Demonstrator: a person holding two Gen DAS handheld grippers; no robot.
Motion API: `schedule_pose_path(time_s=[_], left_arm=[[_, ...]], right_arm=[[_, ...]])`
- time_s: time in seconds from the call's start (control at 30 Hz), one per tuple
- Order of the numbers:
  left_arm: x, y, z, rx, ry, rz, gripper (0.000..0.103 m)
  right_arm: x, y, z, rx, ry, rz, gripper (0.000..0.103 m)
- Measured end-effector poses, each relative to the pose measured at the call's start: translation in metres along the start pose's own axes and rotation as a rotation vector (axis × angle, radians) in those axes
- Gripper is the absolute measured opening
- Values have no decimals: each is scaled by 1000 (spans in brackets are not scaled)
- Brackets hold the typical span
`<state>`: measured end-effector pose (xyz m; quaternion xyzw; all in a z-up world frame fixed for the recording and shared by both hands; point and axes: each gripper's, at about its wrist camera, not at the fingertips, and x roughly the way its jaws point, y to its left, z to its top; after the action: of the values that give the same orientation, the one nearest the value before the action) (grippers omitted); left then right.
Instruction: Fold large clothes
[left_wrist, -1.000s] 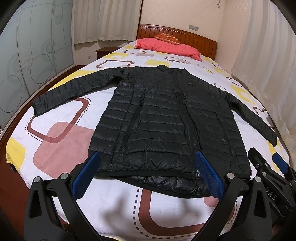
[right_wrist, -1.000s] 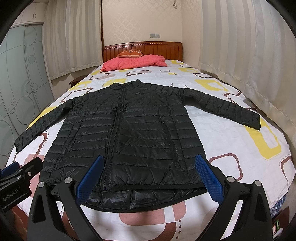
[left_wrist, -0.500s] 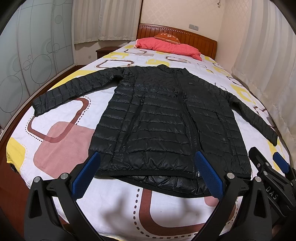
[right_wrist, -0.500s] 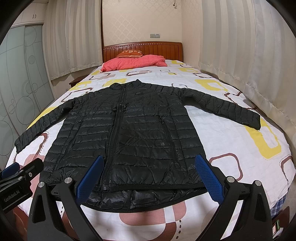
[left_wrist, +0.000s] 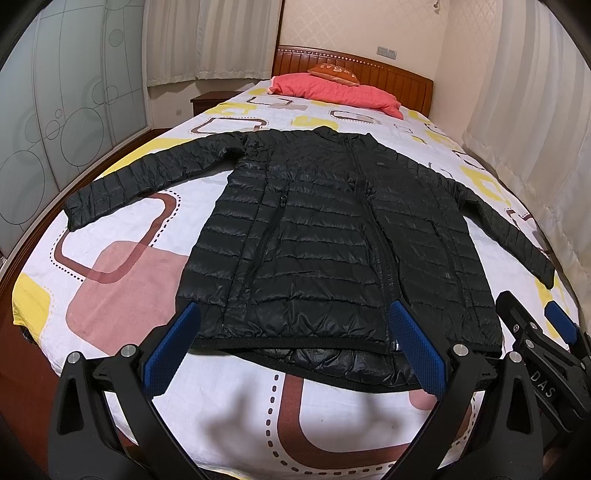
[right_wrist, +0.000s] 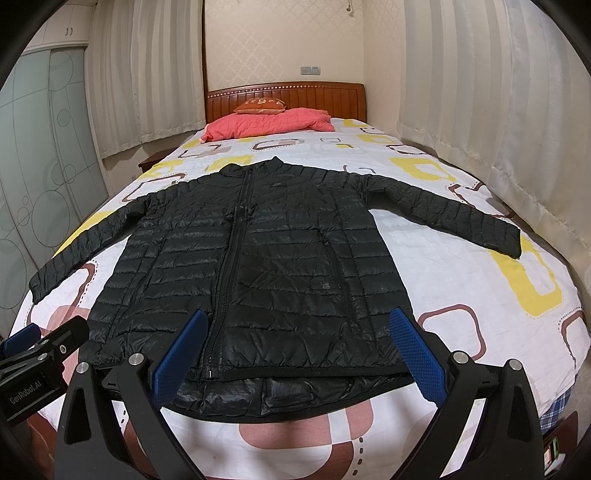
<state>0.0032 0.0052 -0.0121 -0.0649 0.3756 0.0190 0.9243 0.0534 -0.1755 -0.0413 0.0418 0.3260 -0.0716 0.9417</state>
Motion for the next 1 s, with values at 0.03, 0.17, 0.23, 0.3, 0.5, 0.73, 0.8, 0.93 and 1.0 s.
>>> schedule_pose_path(time_s=[0.03,0.17,0.23,0.3,0.5,0.73,0.8,0.93,1.0], left_arm=[[0,0,0,0,1,0,101],[2,1,-3,1,7,1,101],[7,1,-2,-1,13,-2,101],[13,3,-1,-10,26,-13,101],[42,27,19,-108,61,-52,101],[107,90,53,-277,122,-17,101],[129,112,61,-324,130,-3,101],[166,152,71,-432,136,17,101],[181,169,73,-463,128,39,101]], right_arm=[[0,0,0,0,0,0,98],[1,0,0,2,4,2,98],[1,-1,0,2,6,3,98],[4,-3,0,11,12,11,98],[30,-29,8,99,47,54,98],[80,-112,31,319,36,27,98],[100,-150,35,426,33,43,98],[136,-228,37,639,13,70,97],[149,-269,33,747,-13,61,82]])
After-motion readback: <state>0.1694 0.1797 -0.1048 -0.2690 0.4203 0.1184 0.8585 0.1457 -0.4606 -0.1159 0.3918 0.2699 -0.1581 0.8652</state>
